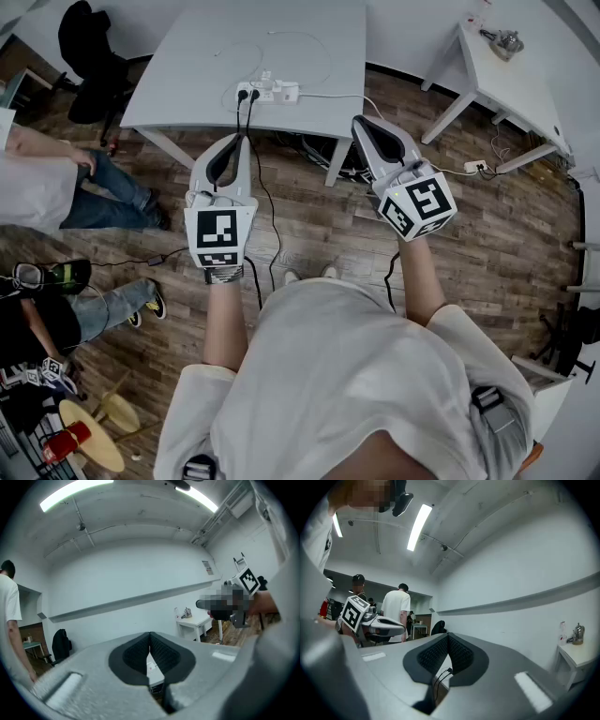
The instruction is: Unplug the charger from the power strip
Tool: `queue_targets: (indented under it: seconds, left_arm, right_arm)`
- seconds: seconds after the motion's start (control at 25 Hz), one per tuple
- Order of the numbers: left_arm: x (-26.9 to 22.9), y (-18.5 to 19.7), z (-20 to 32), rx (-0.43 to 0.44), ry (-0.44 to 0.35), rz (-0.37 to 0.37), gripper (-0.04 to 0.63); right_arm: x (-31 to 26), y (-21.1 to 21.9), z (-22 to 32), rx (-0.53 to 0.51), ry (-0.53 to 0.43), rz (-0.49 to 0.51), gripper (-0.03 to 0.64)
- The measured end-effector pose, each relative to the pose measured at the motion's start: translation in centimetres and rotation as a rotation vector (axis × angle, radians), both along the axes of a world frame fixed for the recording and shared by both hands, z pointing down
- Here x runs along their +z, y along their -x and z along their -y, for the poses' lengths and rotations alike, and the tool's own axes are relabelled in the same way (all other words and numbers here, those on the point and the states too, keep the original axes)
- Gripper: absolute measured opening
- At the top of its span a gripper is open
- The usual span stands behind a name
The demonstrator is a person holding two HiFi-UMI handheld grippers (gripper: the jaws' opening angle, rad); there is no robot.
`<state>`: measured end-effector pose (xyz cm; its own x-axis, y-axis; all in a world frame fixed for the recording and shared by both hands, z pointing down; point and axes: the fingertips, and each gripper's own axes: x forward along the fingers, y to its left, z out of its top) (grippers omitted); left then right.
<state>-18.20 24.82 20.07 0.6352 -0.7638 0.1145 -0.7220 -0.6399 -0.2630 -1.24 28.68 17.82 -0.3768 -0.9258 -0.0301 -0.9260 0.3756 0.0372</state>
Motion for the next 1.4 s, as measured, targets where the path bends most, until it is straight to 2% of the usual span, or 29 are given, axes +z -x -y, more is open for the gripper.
queue_targets:
  seconds: [0.32,0.56,1.12,1.4]
  left_arm:
    - [0.4,-0.6,0.2,-0.005,0.007,0.005,0.003]
    - [0.7,-1.4,0.7,-0.017,0.015,0.006,0.003]
    - [2.1,-5.3,0.1,-0.083,0.045,0.011,0.003]
    - [3.2,-6.9,2.5,-0.092,0.059,0.014,0.003]
  right_arm:
    - [0.4,-0.4,0.2,-0.002,0.004,0.000,0.002]
    - [0.1,-1.5,0.7,-0.013,-0.010,0.048,0.002]
    - [1.5,-6.2,1.1,-0.055,0.023,0.031,0.002]
    - [2.7,-7.9,3.8,-0.050,0.034,0.023,0.002]
